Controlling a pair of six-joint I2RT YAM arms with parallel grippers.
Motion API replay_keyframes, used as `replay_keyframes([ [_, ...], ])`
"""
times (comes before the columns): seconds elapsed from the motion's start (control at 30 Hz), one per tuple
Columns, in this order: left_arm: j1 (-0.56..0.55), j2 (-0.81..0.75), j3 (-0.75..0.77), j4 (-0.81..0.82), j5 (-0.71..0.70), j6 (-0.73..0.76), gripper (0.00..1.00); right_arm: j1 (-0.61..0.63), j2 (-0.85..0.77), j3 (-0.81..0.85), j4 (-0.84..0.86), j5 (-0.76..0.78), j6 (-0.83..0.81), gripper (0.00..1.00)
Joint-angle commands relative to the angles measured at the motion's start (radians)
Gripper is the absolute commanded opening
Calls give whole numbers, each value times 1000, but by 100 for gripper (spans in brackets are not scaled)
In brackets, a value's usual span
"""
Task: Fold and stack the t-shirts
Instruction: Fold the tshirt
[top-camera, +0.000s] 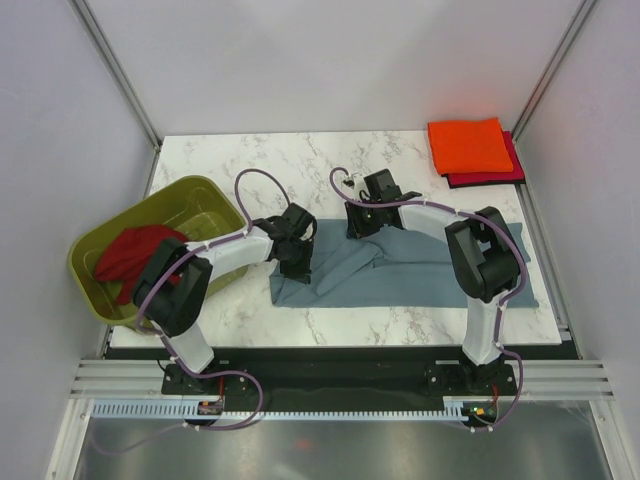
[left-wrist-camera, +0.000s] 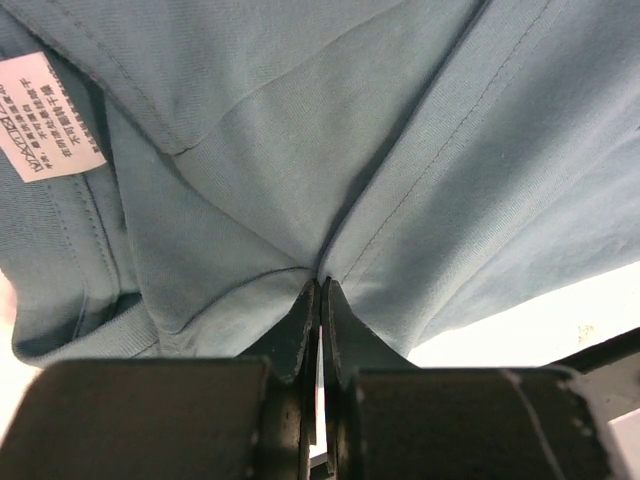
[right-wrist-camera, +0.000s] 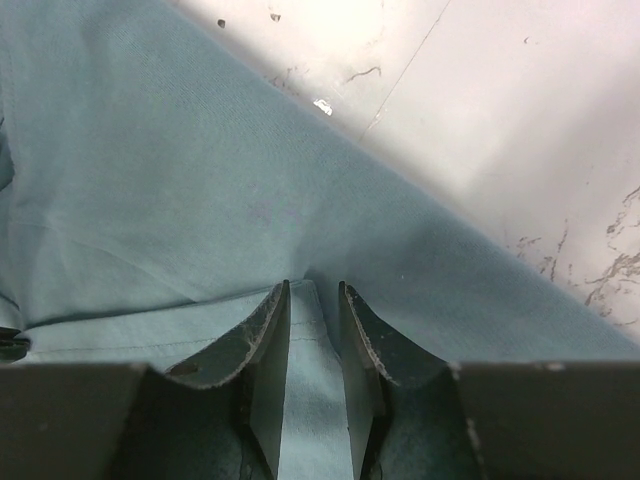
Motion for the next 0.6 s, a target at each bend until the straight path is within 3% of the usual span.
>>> replay_keyframes([
  [0.0, -4, -55, 31, 22, -32, -6, 2, 1, 20, 8, 23, -33, -13, 34],
  [0.2, -4, -63, 41, 6, -55, -20, 2, 1, 28, 10, 23, -33, -12, 33],
  [0.4, -4, -58, 49, -4, -65, -23, 2, 0, 11, 13, 25, -21, -10, 3],
  [0.53, -4, -59, 57, -14, -66, -20, 2, 1, -7, 10, 30, 1, 1, 0],
  [0.57, -4, -59, 58, -15, -62, -20, 7, 1, -10, 7, 33, 2, 2, 0],
])
